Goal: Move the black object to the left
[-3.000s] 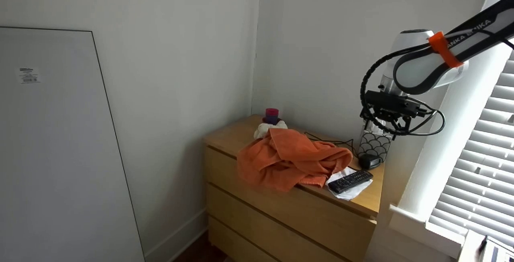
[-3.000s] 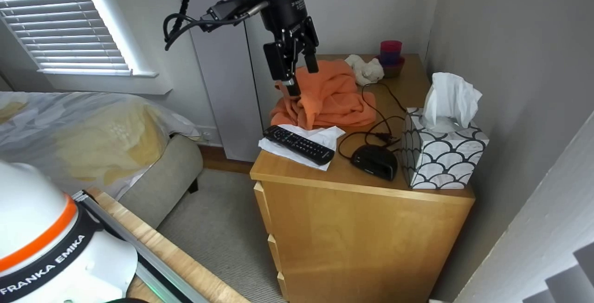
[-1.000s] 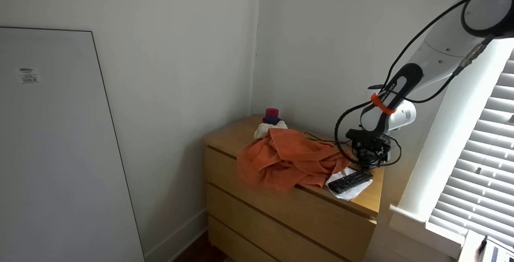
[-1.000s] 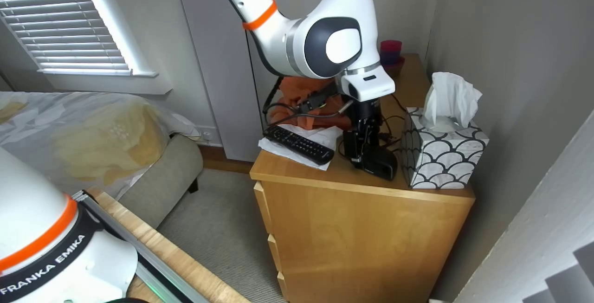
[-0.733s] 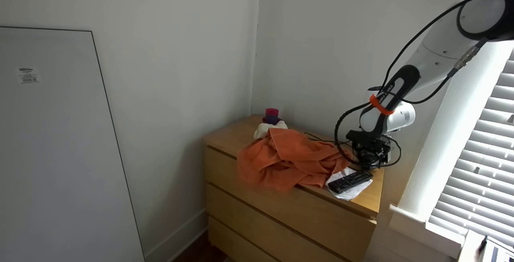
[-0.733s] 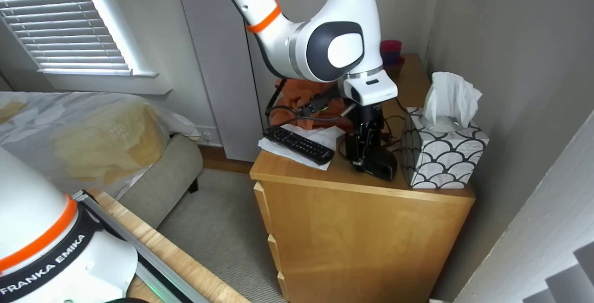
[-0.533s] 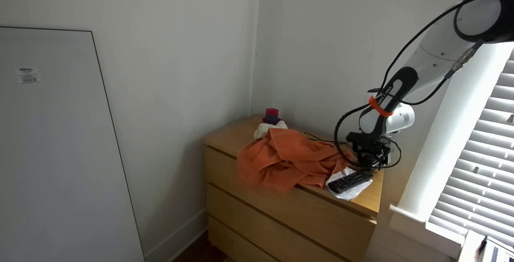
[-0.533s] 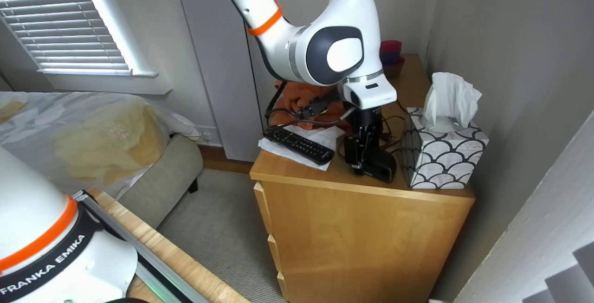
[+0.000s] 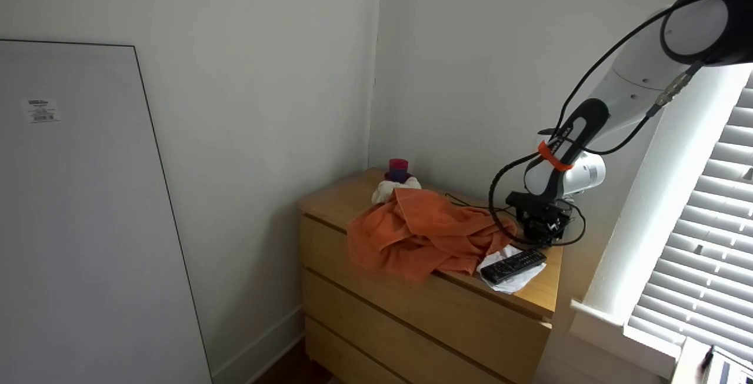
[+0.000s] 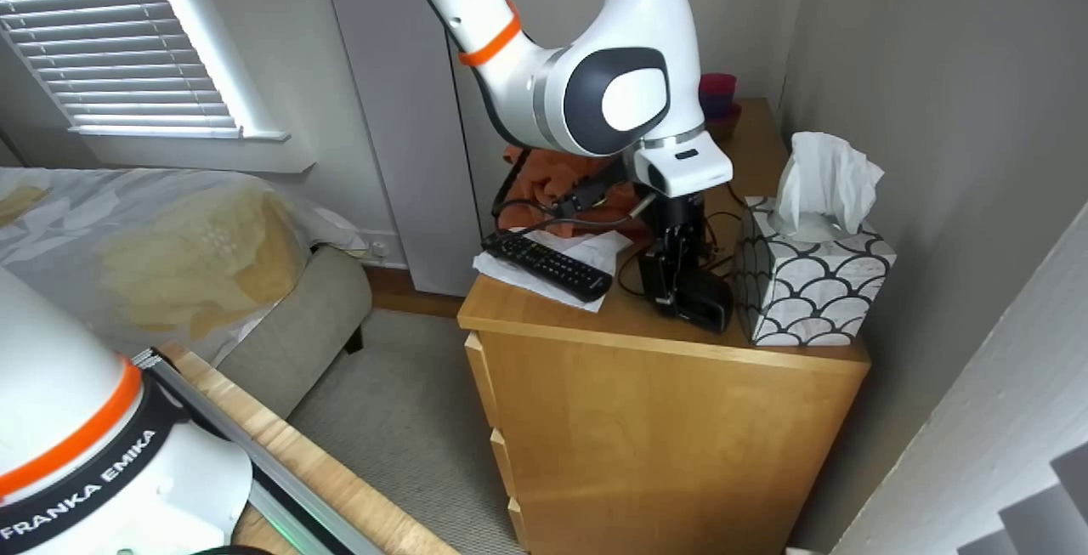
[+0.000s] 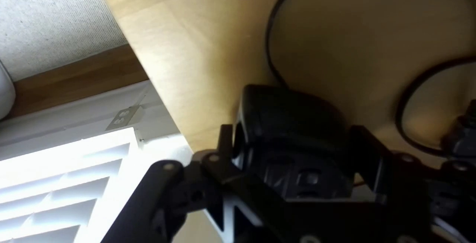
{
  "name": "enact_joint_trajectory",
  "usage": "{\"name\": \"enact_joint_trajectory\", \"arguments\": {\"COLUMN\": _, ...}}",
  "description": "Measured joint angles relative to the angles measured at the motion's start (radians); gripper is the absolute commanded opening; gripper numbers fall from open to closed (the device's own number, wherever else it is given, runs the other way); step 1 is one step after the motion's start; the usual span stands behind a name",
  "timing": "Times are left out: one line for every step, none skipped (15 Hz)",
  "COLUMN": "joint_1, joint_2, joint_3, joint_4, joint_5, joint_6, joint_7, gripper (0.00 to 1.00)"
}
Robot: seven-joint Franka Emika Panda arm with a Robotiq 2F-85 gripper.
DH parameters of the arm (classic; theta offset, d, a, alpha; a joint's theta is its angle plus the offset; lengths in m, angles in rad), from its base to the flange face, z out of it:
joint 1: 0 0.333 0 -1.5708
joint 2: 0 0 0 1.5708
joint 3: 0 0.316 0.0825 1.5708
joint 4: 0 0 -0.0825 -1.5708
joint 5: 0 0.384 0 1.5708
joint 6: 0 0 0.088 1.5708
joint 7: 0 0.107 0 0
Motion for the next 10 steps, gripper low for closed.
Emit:
{"name": "enact_joint_trajectory", "arguments": {"joint_1": 0.0, "joint_2": 0.0, "joint_3": 0.002, "joint_4": 0.001, "joint_5": 0.006, "joint_6": 0.024, "joint_7": -0.015, "gripper": 0.53}}
{"name": "enact_joint_trajectory", "arguments": {"joint_1": 0.0, "joint_2": 0.0, "joint_3": 0.005, "joint_4": 0.002, "joint_5": 0.013, "joint_6": 0.048, "joint_7": -0.032, "gripper": 0.53}}
{"name": "enact_joint_trajectory", "arguments": {"joint_1": 0.0, "joint_2": 0.001, "joint_3": 0.01, "joint_4": 0.003, "joint_5": 0.026, "joint_6": 0.07, "joint_7": -0.05, "gripper": 0.53}}
{"name": "enact_joint_trajectory", "arguments": {"joint_1": -0.001, "joint_2": 0.001, "joint_3": 0.02, "joint_4": 0.004, "joint_5": 0.046, "joint_6": 0.09, "joint_7": -0.074, "gripper": 0.53}}
{"name": "enact_joint_trajectory", "arguments": {"joint_1": -0.004, "joint_2": 0.001, "joint_3": 0.034, "joint_4": 0.006, "joint_5": 0.073, "joint_6": 0.104, "joint_7": -0.103, "gripper": 0.53}}
{"name": "enact_joint_trajectory", "arguments": {"joint_1": -0.007, "joint_2": 0.001, "joint_3": 0.051, "joint_4": 0.008, "joint_5": 0.102, "joint_6": 0.115, "joint_7": -0.132, "gripper": 0.53}}
{"name": "enact_joint_trajectory", "arguments": {"joint_1": -0.009, "joint_2": 0.001, "joint_3": 0.067, "joint_4": 0.009, "joint_5": 0.129, "joint_6": 0.127, "joint_7": -0.163, "gripper": 0.53}}
{"name": "enact_joint_trajectory", "arguments": {"joint_1": -0.009, "joint_2": 0.001, "joint_3": 0.08, "joint_4": 0.01, "joint_5": 0.152, "joint_6": 0.139, "joint_7": -0.19, "gripper": 0.53}}
{"name": "enact_joint_trajectory", "arguments": {"joint_1": -0.009, "joint_2": 0.001, "joint_3": 0.089, "joint_4": 0.013, "joint_5": 0.169, "joint_6": 0.148, "joint_7": -0.214, "gripper": 0.53}}
{"name": "enact_joint_trajectory", "arguments": {"joint_1": -0.007, "joint_2": 0.001, "joint_3": 0.094, "joint_4": 0.019, "joint_5": 0.184, "joint_6": 0.148, "joint_7": -0.234, "gripper": 0.53}}
